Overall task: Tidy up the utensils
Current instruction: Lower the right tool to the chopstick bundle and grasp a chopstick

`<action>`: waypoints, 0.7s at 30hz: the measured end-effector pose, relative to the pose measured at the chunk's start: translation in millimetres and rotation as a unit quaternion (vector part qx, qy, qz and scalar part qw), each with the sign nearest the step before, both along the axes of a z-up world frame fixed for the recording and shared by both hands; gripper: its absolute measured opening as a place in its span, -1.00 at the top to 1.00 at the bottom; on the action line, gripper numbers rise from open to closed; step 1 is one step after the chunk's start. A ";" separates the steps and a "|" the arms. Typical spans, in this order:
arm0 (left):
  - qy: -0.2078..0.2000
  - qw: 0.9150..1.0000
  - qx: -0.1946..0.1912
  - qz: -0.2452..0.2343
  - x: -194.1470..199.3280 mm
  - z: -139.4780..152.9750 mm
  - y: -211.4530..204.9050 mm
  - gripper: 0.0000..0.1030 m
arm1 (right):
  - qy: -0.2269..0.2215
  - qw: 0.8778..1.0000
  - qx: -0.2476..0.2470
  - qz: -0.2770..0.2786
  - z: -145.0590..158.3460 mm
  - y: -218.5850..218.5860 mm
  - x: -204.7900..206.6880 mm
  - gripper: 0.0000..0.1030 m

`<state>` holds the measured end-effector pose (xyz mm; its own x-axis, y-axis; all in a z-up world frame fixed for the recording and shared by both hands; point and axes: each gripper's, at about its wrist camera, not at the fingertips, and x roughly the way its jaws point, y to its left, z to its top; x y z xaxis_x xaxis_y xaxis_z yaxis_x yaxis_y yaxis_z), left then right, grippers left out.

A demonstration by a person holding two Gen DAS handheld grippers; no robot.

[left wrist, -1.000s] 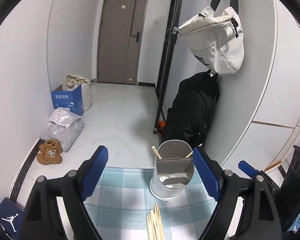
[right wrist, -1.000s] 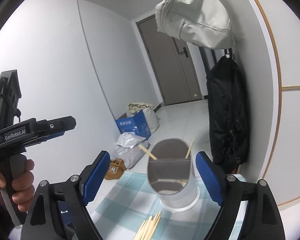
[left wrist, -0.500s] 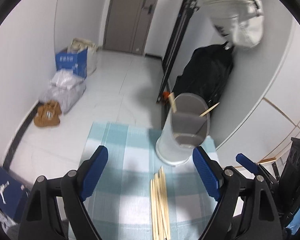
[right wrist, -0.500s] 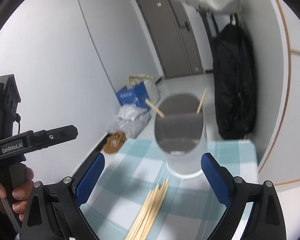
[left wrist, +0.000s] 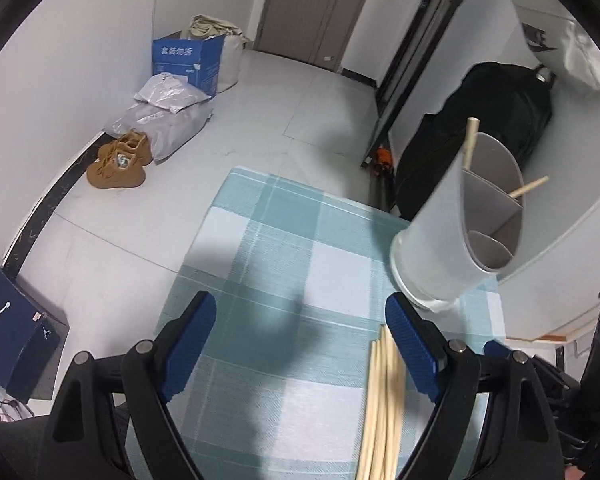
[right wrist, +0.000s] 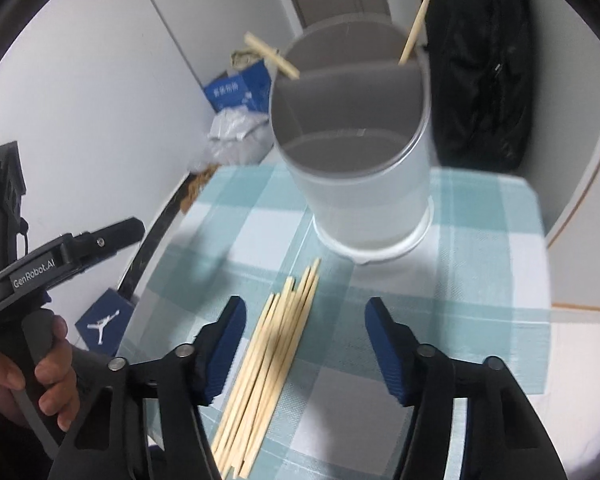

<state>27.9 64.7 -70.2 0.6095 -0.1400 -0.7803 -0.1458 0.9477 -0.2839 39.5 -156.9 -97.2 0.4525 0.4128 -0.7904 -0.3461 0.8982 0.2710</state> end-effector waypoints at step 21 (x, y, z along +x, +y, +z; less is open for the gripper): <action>0.058 0.995 -0.040 0.065 8.7 -21.6 49.5 -0.62 | 0.091 0.990 -0.087 0.062 -54.4 79.4 54.1 0.58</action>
<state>36.6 114.2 -91.7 0.5332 -0.1303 -0.8359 -0.3023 0.8935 -0.3321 93.6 -77.6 -151.6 0.2505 0.3072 -0.9181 -0.4160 0.8905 0.1844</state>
